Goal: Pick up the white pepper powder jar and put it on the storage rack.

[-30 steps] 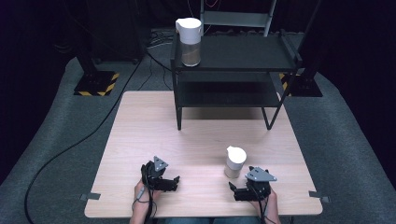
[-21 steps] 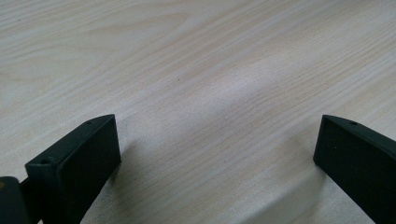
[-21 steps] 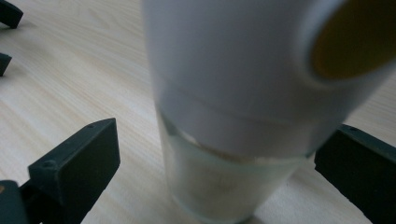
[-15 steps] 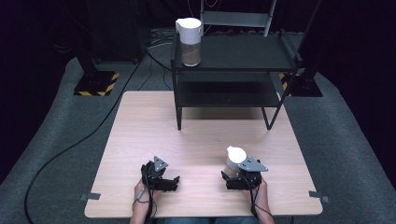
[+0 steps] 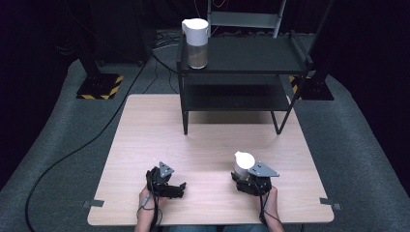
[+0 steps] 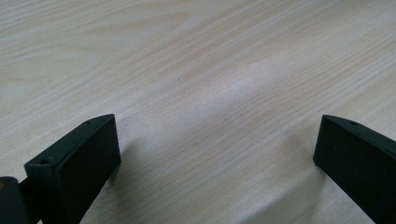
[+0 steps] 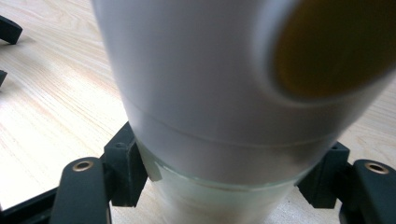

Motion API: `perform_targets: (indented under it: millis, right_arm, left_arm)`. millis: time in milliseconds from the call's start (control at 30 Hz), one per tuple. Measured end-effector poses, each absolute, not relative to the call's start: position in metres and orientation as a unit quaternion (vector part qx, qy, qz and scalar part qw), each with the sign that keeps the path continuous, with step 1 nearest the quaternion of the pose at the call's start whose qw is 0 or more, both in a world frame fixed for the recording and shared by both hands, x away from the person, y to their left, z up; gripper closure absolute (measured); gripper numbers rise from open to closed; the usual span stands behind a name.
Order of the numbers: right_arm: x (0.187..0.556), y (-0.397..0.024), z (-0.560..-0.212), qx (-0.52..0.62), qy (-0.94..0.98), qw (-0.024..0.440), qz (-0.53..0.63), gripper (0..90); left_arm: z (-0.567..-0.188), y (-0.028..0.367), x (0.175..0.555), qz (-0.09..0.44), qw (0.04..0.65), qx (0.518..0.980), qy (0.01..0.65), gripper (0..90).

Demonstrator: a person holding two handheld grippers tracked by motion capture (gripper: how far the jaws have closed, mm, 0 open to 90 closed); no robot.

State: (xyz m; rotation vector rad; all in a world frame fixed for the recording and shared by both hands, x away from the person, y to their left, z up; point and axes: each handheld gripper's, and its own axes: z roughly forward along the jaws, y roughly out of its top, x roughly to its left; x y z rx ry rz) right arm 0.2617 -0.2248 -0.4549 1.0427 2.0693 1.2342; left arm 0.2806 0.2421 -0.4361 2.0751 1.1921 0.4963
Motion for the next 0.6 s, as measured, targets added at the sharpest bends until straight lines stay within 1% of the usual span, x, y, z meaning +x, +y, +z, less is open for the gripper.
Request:
perform_targets:
  millis: [200, 300, 600]
  right_arm:
    - [0.259, -0.225, -0.453, 0.382, 0.762, 0.259, 0.454, 29.6]
    - [0.258, -0.230, -0.453, 0.387, 0.755, 0.253, 0.465, 29.7]
    - [0.253, -0.234, -0.444, 0.390, 0.751, 0.268, 0.461, 29.6]
  left_arm:
    - [-0.436, 0.242, 0.281, 0.191, 0.342, 0.798, 0.458, 0.2]
    - [-0.436, 0.242, 0.280, 0.191, 0.342, 0.798, 0.459, 0.2]
    - [-0.436, 0.242, 0.280, 0.191, 0.341, 0.798, 0.459, 0.2]
